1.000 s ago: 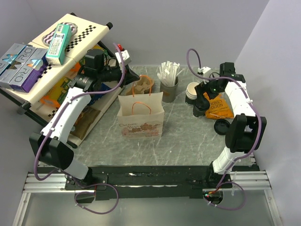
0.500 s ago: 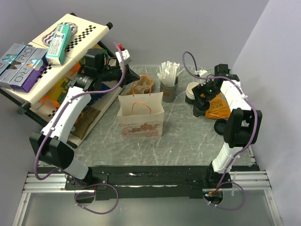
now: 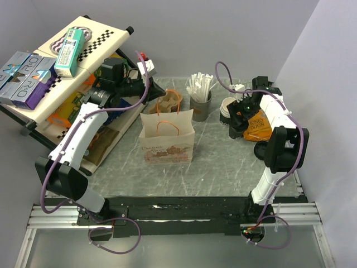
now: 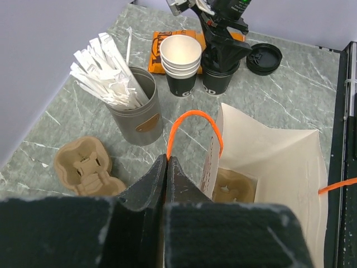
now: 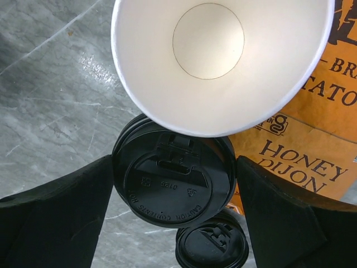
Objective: Pack the takeout coffee
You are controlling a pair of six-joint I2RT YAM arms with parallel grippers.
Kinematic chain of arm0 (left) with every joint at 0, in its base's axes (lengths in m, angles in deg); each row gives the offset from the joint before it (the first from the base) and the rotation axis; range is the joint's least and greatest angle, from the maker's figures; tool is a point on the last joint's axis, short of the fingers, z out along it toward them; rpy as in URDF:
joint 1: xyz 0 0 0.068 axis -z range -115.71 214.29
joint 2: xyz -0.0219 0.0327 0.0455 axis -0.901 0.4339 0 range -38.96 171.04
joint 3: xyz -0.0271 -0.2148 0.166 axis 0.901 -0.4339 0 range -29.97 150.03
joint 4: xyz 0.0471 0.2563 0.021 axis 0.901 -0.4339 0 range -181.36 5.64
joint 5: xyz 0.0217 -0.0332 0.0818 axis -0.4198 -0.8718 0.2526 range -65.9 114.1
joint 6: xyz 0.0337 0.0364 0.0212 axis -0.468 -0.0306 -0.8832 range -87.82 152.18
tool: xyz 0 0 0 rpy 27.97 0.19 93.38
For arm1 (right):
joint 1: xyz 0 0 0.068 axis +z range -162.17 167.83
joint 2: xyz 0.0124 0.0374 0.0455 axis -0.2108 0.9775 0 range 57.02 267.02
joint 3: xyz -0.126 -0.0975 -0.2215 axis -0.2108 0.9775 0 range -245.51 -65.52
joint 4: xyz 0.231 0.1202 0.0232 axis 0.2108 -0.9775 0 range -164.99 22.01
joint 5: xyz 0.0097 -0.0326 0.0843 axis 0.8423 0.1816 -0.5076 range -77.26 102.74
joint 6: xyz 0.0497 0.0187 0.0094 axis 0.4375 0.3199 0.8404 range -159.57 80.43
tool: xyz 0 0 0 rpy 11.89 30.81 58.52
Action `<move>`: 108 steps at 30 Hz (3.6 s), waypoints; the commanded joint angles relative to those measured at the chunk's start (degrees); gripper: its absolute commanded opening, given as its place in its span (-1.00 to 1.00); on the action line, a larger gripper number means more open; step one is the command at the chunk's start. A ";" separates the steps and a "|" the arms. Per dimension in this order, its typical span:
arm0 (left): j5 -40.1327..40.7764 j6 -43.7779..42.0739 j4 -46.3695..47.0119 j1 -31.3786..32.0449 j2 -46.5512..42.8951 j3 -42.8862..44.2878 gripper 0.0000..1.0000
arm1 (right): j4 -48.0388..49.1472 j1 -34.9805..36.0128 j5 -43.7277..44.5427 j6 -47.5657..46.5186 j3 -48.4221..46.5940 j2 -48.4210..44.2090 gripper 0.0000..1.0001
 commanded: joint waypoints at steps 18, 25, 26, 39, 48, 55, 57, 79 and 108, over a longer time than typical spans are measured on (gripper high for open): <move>0.85 -13.85 -11.67 0.40 -4.87 1.56 0.30 | -1.91 0.54 0.49 0.29 2.37 -11.05 0.56; 0.41 -11.74 -7.46 1.54 -2.85 2.44 0.31 | -3.14 0.63 -2.76 0.64 3.86 -16.50 0.51; 0.33 -11.82 -7.19 1.80 -1.97 2.70 0.28 | -4.01 0.63 -3.11 0.64 3.78 -17.55 0.50; -1.35 -8.22 -9.39 5.58 0.50 7.36 -0.98 | -12.19 5.27 -12.51 0.56 -4.47 -29.77 0.42; 1.29 -7.34 -8.24 7.08 -5.47 3.15 -0.98 | -15.71 16.97 -17.26 -1.11 -19.39 -31.63 0.10; 3.93 -5.86 -6.49 7.43 -11.88 -1.69 -0.98 | -19.14 27.07 -20.60 -4.54 -29.44 -29.16 -1.00; 4.54 -4.27 -5.44 8.04 -13.21 -3.01 -0.98 | -18.35 30.24 -20.43 -4.54 -30.50 -29.34 -1.00; 7.62 1.54 -2.44 14.98 -22.00 -9.43 -0.98 | -12.39 59.24 2.14 -11.75 -20.06 -27.23 -1.00; 17.82 -8.05 1.16 22.28 -26.66 -21.11 -0.99 | -0.24 62.50 11.30 -9.29 1.75 -27.23 -1.00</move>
